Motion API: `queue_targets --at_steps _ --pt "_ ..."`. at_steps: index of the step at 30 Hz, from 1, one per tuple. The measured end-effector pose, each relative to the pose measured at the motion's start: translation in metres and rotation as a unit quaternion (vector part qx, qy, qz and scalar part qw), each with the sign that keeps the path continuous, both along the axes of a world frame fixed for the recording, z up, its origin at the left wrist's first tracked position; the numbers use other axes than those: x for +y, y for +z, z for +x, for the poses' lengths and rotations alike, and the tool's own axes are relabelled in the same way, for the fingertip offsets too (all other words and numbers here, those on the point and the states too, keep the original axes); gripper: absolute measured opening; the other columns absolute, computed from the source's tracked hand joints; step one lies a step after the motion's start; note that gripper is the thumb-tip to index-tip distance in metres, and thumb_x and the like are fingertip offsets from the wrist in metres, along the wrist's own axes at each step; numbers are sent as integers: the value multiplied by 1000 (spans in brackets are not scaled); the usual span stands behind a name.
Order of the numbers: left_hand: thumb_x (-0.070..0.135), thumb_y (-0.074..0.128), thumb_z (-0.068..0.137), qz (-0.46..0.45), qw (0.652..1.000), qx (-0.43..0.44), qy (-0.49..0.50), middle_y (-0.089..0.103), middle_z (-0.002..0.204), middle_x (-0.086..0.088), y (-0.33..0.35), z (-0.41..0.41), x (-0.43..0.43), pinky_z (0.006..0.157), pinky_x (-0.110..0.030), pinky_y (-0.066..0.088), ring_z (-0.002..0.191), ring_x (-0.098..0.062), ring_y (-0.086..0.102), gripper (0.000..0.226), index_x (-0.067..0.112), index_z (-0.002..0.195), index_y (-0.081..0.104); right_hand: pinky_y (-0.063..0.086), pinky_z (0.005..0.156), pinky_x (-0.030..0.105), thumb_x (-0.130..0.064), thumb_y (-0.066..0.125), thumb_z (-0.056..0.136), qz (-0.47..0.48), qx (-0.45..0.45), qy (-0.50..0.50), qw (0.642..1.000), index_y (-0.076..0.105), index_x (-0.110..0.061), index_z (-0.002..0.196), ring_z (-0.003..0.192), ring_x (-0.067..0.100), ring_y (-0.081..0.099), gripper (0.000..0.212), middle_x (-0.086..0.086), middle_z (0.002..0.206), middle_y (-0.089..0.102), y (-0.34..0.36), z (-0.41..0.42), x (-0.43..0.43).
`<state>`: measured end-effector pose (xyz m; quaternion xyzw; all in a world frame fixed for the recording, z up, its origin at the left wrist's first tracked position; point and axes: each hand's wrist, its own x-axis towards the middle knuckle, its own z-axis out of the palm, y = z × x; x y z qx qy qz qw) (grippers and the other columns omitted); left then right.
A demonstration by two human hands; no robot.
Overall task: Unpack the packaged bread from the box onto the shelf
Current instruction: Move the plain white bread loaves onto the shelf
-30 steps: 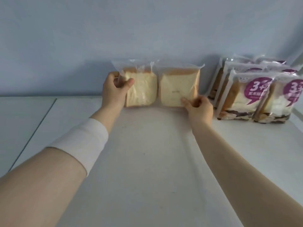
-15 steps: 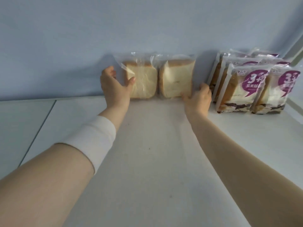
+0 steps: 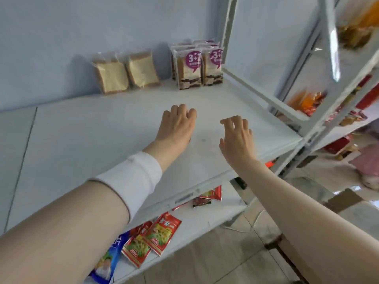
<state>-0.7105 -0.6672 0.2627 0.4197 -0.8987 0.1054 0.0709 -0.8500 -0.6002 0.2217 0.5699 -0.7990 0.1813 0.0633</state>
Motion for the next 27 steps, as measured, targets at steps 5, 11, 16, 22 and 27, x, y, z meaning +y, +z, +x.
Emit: queue_targets --at_steps 5,11,16,22,27 --pt "11 51 88 33 992 -23 -117 45 121 -14 -39 -125 121 88 -38 38 111 -32 44 33 10 120 41 39 92 42 -7 49 86 54 2 -107 993 43 -12 126 116 32 40 41 12 127 42 -39 -96 151" --pt "15 50 90 129 964 -88 -215 45 125 -14 -143 -275 260 92 -41 37 116 -33 42 33 11 121 41 39 92 40 -10 51 86 177 -57 -269 945 44 -13 124 117 31 39 39 10 128 42 -129 -214 342" --pt "13 56 87 202 934 -138 -261 47 125 -12 -226 -372 320 94 -39 37 115 -30 44 36 13 120 41 43 93 40 -9 48 85 233 -133 -374 888 44 -12 124 114 30 42 39 11 125 44 -192 -291 429" --pt "14 54 89 312 912 -166 -206 43 131 -14 -330 -483 320 99 -38 37 121 -30 41 40 11 125 38 40 95 36 -14 49 88 295 -232 -423 825 41 -13 128 115 28 41 40 9 127 43 -284 -373 448" --pt "13 56 88 381 889 -217 -134 38 135 -15 -427 -563 296 99 -36 36 124 -31 39 49 12 131 32 41 93 34 -34 54 89 314 -335 -443 770 38 -13 130 118 26 40 48 6 128 42 -375 -433 432"
